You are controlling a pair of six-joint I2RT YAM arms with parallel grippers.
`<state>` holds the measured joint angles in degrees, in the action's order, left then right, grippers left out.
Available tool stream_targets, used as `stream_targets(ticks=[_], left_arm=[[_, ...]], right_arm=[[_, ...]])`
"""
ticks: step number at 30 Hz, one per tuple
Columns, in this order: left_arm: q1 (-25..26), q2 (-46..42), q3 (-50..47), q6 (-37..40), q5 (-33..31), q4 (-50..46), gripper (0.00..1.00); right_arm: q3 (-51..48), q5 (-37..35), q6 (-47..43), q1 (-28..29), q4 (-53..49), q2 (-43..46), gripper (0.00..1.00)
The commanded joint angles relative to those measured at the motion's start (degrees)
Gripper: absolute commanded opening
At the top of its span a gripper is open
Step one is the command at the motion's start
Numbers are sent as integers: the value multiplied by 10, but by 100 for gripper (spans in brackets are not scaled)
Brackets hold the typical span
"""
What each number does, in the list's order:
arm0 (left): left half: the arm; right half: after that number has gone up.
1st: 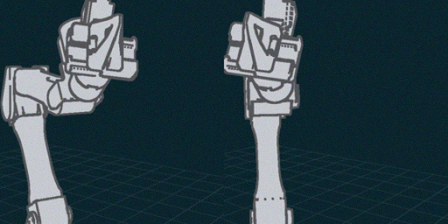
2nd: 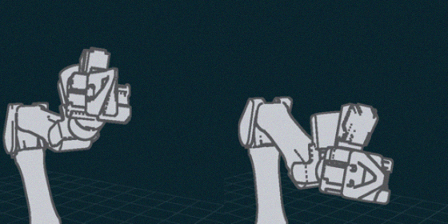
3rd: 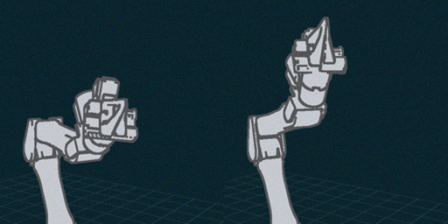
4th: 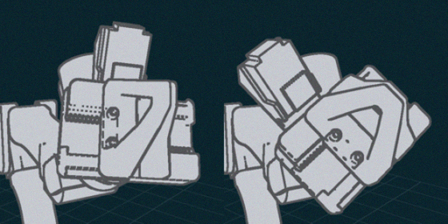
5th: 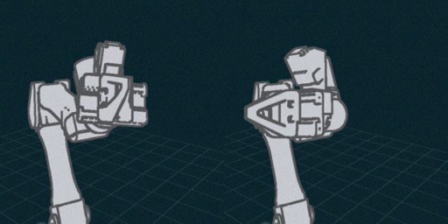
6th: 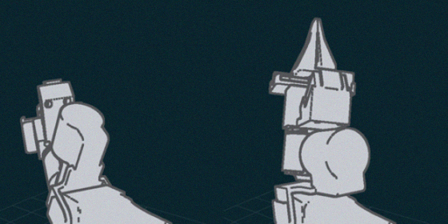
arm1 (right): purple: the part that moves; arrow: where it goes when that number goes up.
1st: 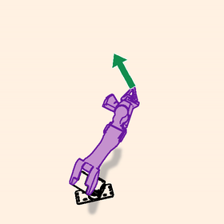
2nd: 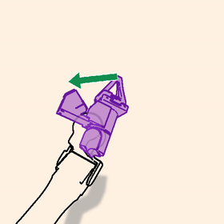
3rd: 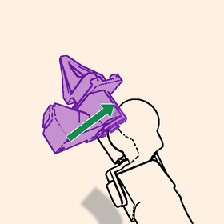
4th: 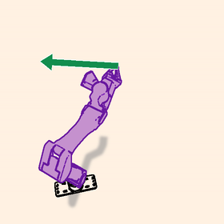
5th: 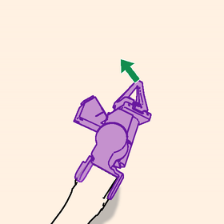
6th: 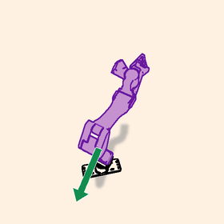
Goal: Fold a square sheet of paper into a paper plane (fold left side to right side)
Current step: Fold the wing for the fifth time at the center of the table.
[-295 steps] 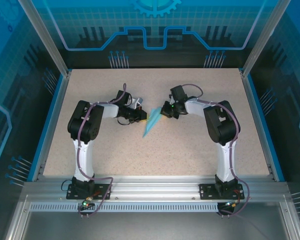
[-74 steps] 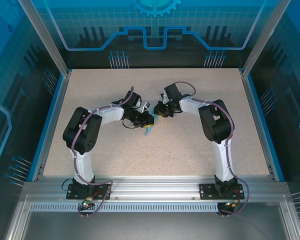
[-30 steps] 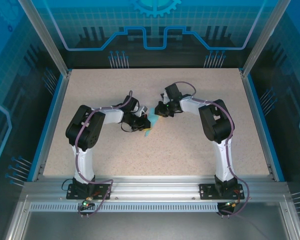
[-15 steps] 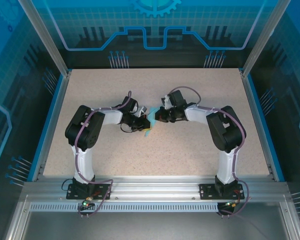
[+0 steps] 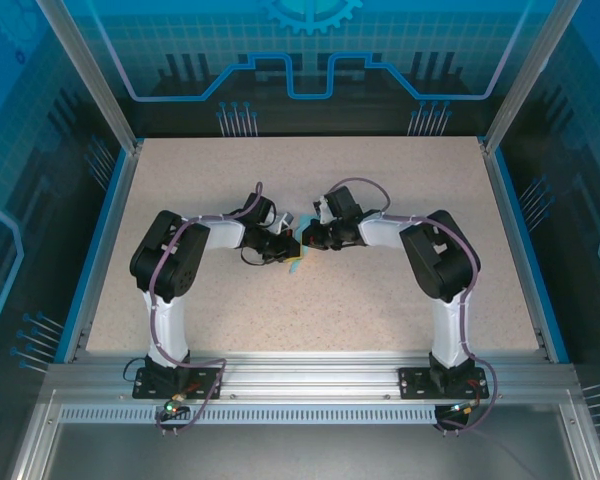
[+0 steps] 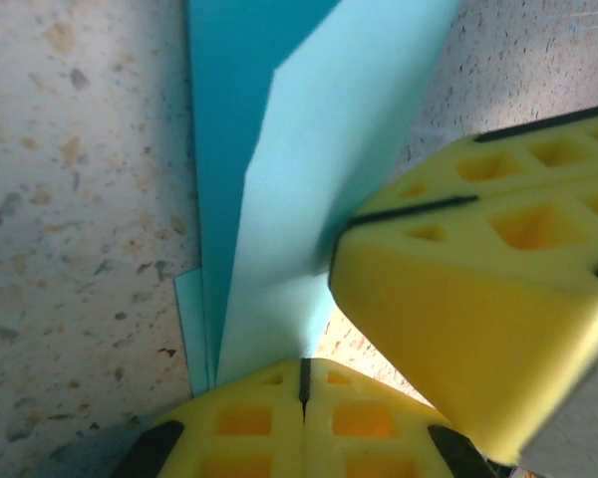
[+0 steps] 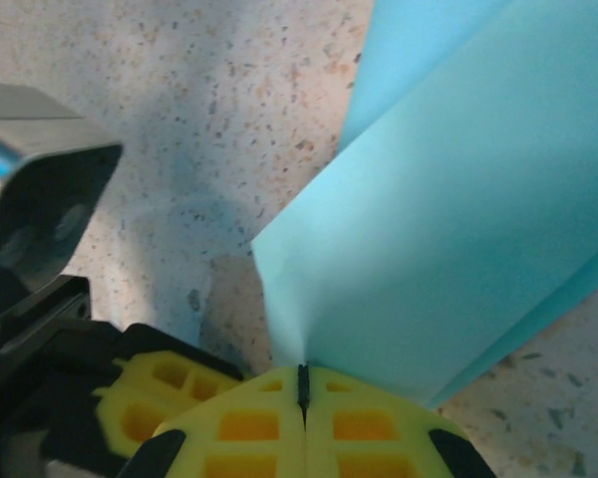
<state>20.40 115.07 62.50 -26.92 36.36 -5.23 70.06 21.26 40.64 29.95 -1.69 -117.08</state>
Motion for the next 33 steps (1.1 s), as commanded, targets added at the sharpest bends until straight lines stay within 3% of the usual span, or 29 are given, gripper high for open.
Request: stream_targets(ticks=[1, 10, 33], left_arm=[[-4, 19, -23, 9, -42, -53, 0], [-4, 20, -21, 10, -43, -58, 0], [-4, 31, -16, 16, -46, -67, 0]], right_arm=[[19, -24, -16, 9, -48, -26, 3], [39, -53, -36, -1, -87, -44, 3], [110, -13, -56, -72, -120, -82, 4]])
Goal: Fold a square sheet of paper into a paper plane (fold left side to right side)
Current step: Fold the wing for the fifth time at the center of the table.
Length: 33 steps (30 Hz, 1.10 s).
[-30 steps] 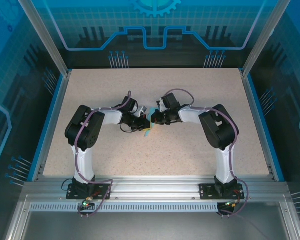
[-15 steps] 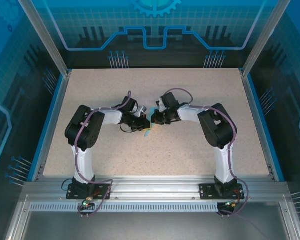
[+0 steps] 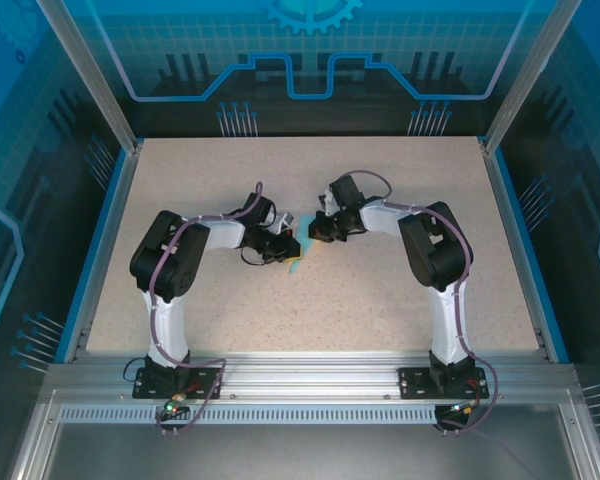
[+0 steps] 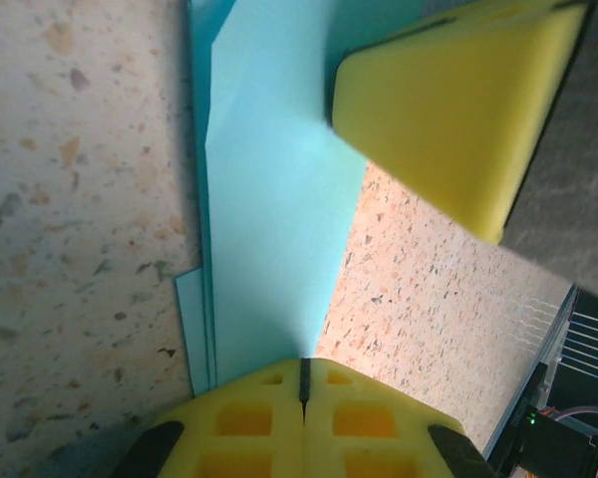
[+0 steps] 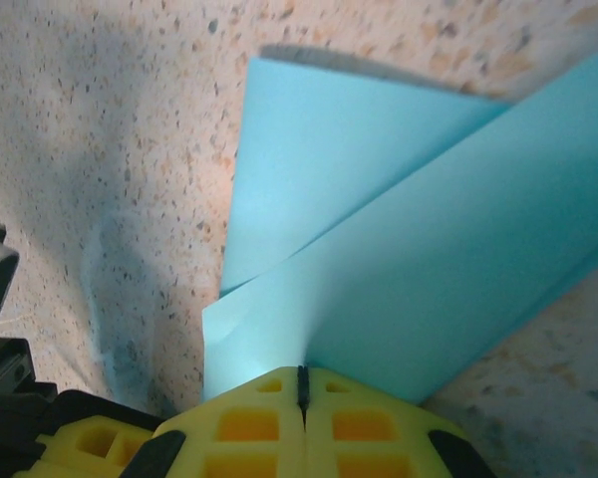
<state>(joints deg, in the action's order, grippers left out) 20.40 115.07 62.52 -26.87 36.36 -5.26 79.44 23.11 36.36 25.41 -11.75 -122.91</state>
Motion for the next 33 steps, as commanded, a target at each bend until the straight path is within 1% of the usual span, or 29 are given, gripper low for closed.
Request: stream_targets(ticks=[1, 19, 33], left_arm=[[-4, 31, -16, 16, -47, -67, 0], [-4, 33, -15, 17, -45, -67, 0], [-4, 32, -15, 15, -42, -65, 0]], right_arm=[[18, -29, -12, -30, -20, -26, 4], [84, -2, -27, -80, -59, -64, 4], [150, -7, -38, -115, -103, -91, 5]])
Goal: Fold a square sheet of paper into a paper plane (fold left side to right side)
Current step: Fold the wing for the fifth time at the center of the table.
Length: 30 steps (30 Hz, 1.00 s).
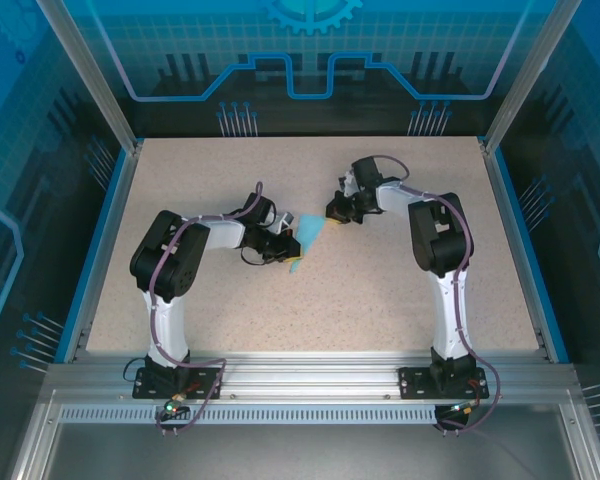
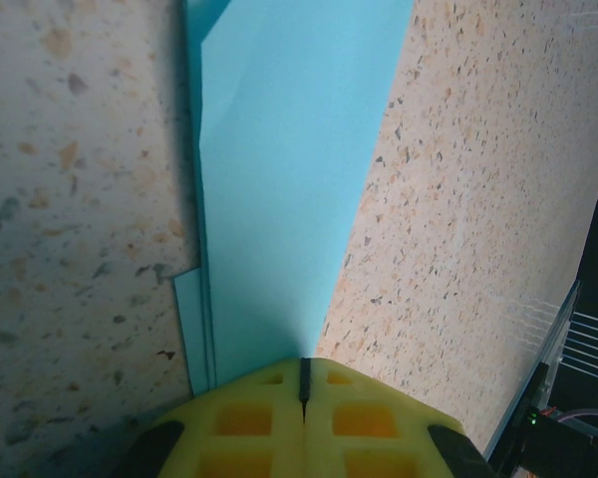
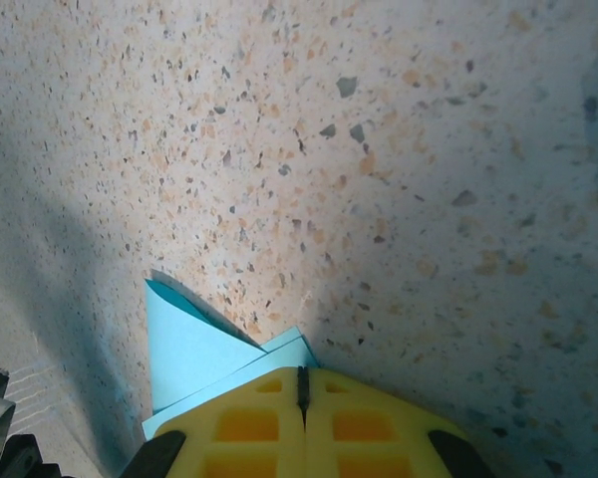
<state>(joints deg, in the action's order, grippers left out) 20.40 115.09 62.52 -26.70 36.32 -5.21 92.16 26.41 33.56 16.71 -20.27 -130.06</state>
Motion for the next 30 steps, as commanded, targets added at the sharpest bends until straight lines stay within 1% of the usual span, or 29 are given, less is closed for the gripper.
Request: stream_targets(ticks=[1, 5, 8, 13, 18, 24, 30], left_arm=[[-4, 31, -15, 14, -41, -64, 0], [-4, 30, -17, 9, -37, -59, 0], [-4, 29, -18, 6, -34, -53, 0], [-4, 27, -18, 7, -33, -53, 0], [-4, 28, -16, 8, -34, -55, 0], [-4, 26, -15, 7, -34, -58, 0], [-4, 27, -15, 8, -34, -58, 0]], right_arm=[[26, -40, -10, -31, -19, -20, 4], [39, -39, -11, -36, -24, -10, 4], [26, -35, -10, -33, -17, 22, 5], [-55, -26, 0, -15, 22, 108, 5], [-151, -15, 47, 28, 86, 171, 5], [-190, -25, 90, 79, 118, 172, 5], [-168, -13, 100, 98, 127, 126, 5]])
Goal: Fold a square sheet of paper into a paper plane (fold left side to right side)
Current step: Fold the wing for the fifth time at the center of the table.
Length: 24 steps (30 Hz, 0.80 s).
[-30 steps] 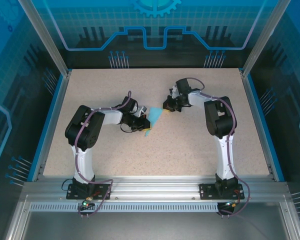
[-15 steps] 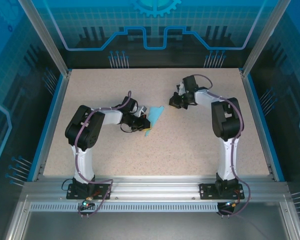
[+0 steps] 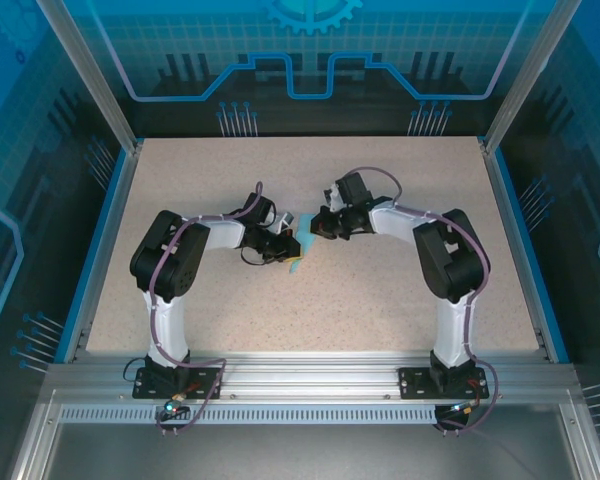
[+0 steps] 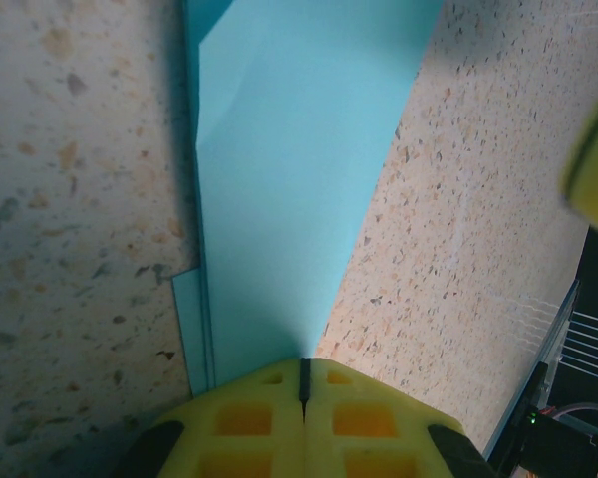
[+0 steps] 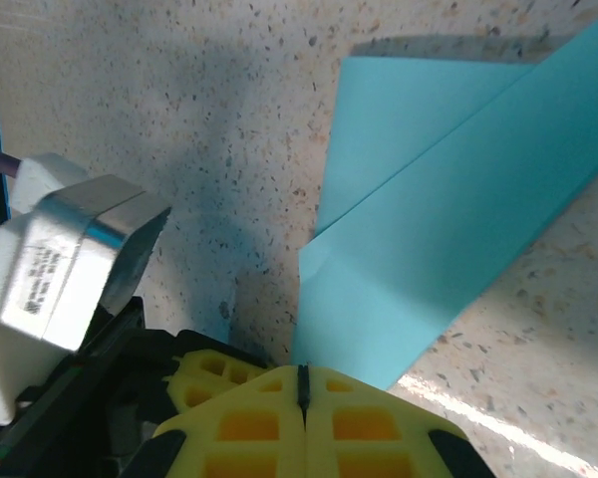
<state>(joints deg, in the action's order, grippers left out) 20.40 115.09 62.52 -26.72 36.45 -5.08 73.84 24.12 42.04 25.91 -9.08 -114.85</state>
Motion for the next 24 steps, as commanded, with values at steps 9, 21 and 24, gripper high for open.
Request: stream_targets(ticks=[9, 21, 24], left_arm=[[-4, 24, -15, 9, -34, -58, 0], [-4, -34, 3, 8, -16, -79, 1], [-4, -60, 6, 7, -13, -88, 4]], right_arm=[[57, 17, 6, 19, -7, -73, 5], [68, -13, -5, 23, -76, -111, 5], [67, -17, -5, 23, -81, -118, 5]])
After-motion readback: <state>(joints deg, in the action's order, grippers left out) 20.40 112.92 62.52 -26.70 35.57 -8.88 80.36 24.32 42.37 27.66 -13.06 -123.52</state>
